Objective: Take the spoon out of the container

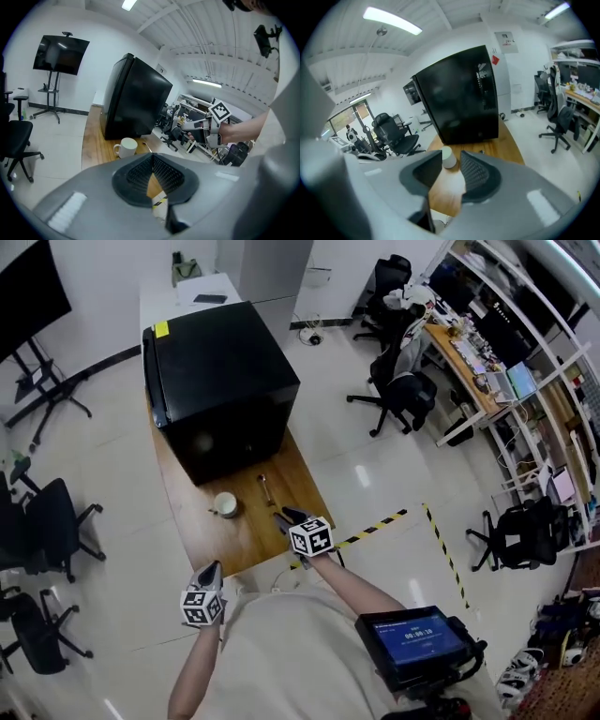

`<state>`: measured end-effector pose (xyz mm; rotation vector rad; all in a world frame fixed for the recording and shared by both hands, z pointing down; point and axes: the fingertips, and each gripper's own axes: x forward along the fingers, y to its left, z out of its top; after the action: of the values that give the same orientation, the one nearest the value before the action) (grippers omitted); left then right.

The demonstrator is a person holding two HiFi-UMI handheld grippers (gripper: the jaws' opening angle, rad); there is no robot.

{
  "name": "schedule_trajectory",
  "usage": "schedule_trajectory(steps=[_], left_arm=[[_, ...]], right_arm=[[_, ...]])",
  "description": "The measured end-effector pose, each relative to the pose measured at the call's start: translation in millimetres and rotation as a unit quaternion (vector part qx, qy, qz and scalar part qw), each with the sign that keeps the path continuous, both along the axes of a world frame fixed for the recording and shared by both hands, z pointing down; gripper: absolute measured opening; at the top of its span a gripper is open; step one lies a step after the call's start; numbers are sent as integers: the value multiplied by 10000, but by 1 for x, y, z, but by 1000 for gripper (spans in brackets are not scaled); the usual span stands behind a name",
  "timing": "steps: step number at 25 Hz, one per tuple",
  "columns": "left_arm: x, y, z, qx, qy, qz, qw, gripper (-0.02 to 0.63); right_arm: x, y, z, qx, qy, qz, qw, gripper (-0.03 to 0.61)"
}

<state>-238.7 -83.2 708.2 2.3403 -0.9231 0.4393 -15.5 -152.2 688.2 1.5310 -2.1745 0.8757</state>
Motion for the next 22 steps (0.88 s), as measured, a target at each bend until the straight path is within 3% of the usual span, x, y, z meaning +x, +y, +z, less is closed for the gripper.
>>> schedule_trajectory(steps=[9, 15, 22], left_arm=[[78, 40, -11, -88, -239, 26, 9997, -12], [130, 68, -26, 71, -243, -256, 9994, -11], [160, 130, -26, 2, -222, -853, 9961, -11]], right_arm=[[49, 46, -46, 377, -945, -138, 9947, 112], [104, 91, -50, 554, -873, -390, 9939, 101], [149, 154, -22, 339, -791, -687, 9939, 97]])
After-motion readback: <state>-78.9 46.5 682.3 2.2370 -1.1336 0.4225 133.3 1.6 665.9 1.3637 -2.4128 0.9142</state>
